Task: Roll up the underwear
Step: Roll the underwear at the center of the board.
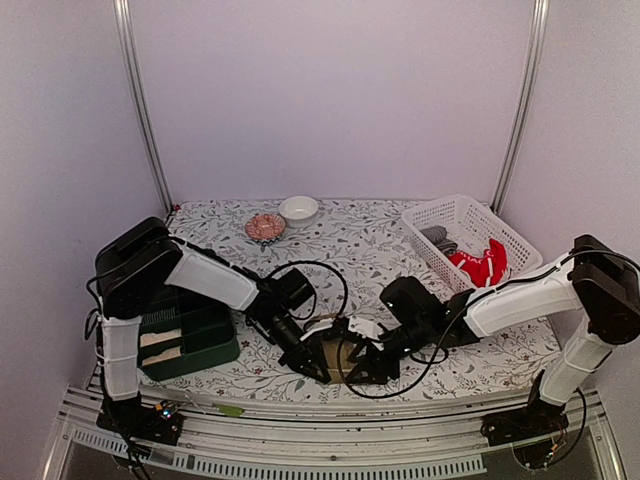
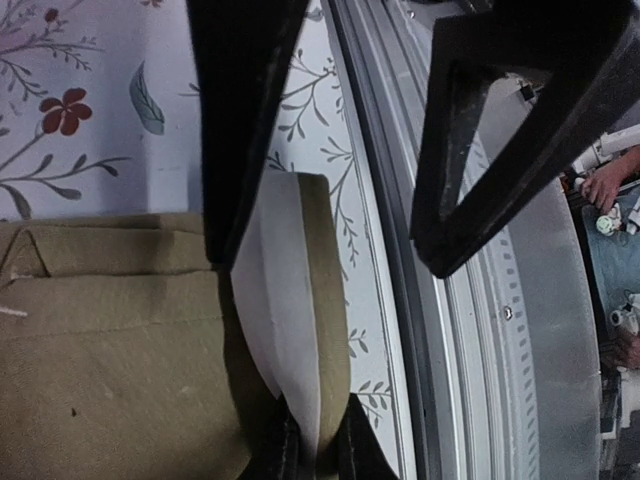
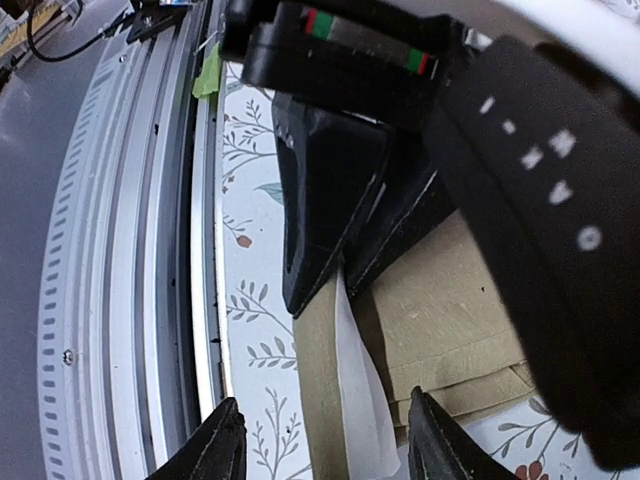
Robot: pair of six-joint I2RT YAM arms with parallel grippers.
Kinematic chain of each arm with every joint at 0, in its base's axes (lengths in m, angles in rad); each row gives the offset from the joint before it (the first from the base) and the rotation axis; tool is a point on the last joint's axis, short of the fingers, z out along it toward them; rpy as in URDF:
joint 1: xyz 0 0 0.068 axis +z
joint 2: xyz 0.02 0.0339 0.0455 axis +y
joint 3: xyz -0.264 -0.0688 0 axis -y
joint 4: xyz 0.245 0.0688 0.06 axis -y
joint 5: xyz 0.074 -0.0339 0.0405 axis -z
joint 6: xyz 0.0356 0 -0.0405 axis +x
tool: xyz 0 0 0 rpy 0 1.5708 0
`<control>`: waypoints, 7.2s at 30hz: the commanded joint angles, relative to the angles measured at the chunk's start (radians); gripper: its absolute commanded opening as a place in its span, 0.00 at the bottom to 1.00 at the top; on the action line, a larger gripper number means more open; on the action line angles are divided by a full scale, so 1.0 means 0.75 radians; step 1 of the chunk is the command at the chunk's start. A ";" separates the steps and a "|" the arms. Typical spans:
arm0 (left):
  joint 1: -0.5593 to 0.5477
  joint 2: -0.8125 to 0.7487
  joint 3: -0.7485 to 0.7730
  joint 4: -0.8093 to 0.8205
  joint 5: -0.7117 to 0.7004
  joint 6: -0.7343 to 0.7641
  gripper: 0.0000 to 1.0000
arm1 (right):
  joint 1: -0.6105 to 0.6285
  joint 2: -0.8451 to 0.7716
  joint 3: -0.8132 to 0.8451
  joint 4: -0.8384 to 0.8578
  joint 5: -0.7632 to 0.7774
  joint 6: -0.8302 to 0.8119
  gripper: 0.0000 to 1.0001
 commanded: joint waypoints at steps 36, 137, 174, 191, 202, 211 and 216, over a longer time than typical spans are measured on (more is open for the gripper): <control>0.132 -1.432 -0.681 0.766 -1.229 -0.221 0.96 | -0.037 0.478 0.428 -0.353 -0.418 0.028 0.00; 0.154 0.107 -0.005 -0.145 0.070 0.071 0.00 | -0.005 -0.175 -0.106 0.284 0.152 -0.125 0.65; 0.238 -0.657 -0.360 0.420 -0.372 -0.152 0.58 | 0.077 0.333 0.321 -0.178 -0.124 0.003 0.00; -0.143 -1.220 -0.980 0.856 -0.971 -0.134 0.61 | -0.155 0.696 0.664 -0.519 -0.605 0.308 0.00; -0.305 -0.885 -0.848 0.849 -1.051 0.072 0.57 | -0.186 0.829 0.728 -0.580 -0.685 0.343 0.00; -0.306 -0.607 -0.667 0.770 -1.017 0.197 0.48 | -0.198 0.844 0.728 -0.580 -0.706 0.334 0.00; -0.307 -0.490 -0.584 0.656 -1.042 0.248 0.42 | -0.200 0.839 0.725 -0.584 -0.705 0.321 0.00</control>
